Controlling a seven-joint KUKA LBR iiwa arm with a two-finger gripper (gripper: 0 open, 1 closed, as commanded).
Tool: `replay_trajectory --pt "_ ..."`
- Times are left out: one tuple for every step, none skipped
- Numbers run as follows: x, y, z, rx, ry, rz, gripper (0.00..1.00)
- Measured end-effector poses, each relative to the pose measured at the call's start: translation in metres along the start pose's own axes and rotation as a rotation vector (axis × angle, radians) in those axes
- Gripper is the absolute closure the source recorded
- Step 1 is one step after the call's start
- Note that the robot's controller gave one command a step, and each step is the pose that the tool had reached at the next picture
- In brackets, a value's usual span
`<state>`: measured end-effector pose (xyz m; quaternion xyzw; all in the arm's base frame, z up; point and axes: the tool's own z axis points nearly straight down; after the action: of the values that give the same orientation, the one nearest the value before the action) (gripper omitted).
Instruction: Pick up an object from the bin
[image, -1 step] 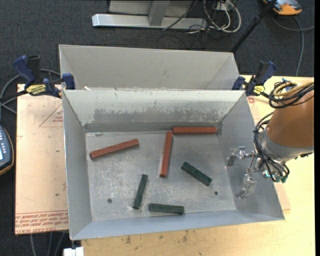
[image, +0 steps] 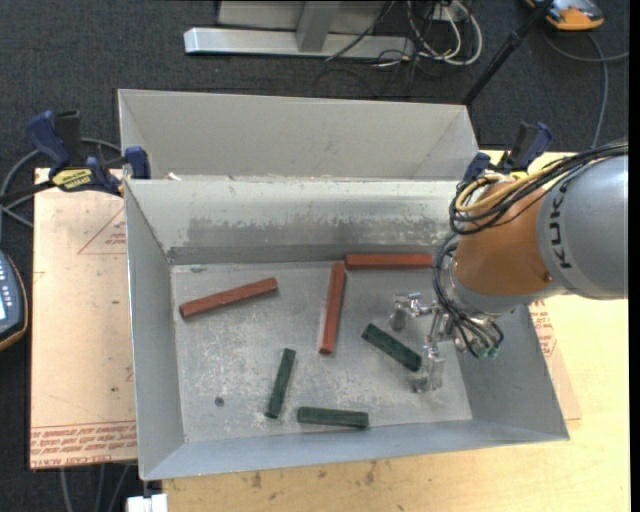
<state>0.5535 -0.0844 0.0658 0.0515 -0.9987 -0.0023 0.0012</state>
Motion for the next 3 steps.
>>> replay_trajectory --pt "0.0004 -0.0043 -0.0043 0.004 -0.004 0.006 1.0" --pt "0.0004 -0.004 -0.0041 0.004 -0.003 0.006 0.0" --pt "0.0003 -0.0043 -0.0043 0.005 -0.004 0.006 1.0"
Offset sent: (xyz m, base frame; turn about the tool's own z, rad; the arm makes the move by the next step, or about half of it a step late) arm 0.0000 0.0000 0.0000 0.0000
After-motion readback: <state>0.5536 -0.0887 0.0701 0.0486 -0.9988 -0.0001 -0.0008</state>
